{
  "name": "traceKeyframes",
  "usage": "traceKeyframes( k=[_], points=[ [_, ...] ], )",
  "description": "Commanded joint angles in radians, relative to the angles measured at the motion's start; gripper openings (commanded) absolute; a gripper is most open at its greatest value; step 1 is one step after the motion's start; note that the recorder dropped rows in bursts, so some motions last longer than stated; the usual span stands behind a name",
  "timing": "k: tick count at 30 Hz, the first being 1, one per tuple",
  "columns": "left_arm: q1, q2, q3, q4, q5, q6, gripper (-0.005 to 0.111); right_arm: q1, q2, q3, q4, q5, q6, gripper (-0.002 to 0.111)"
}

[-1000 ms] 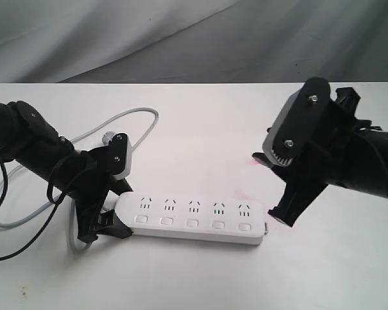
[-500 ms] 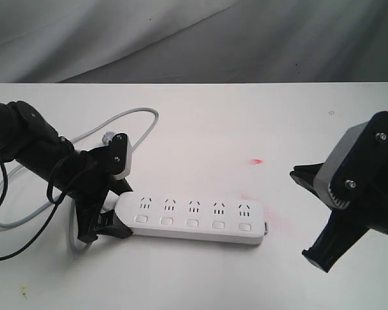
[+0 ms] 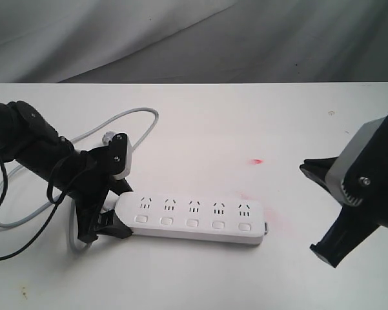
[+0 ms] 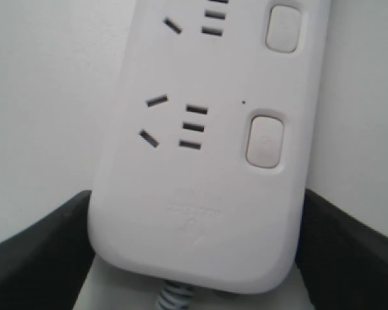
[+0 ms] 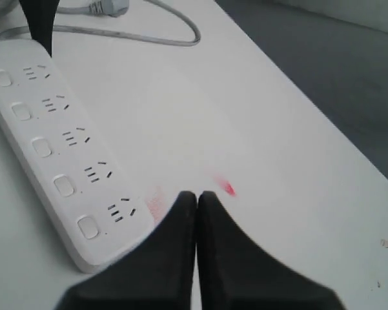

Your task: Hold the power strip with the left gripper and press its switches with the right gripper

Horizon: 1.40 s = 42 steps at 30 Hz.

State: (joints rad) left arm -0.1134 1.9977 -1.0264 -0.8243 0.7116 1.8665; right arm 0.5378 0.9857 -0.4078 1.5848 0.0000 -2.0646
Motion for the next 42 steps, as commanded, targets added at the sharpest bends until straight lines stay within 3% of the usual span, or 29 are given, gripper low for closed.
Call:
traceKeyframes(
  k=[1,7,15,24,42],
  points=[
    [-0.002,-0.004,-0.004,-0.013,0.0,-0.008,0.056,0.0,-0.096,0.004,0.004,-0.044,0.006,0.0],
    [-0.002,-0.004,-0.004,-0.013,0.0,-0.008,0.056,-0.038,-0.285,0.052,0.004,-0.106,0.006,0.0],
    [-0.002,-0.004,-0.004,-0.013,0.0,-0.008,0.056,-0.323,-0.52,0.183,0.004,0.025,0.006,0.0],
    [-0.002,-0.004,-0.004,-0.013,0.0,-0.008,0.056,-0.503,-0.79,0.264,0.02,0.031,0.006,0.0],
    [-0.002,-0.004,-0.004,-0.013,0.0,-0.008,0.056,-0.508,-0.795,0.266,0.127,0.016,-0.001,0.0]
  ],
)
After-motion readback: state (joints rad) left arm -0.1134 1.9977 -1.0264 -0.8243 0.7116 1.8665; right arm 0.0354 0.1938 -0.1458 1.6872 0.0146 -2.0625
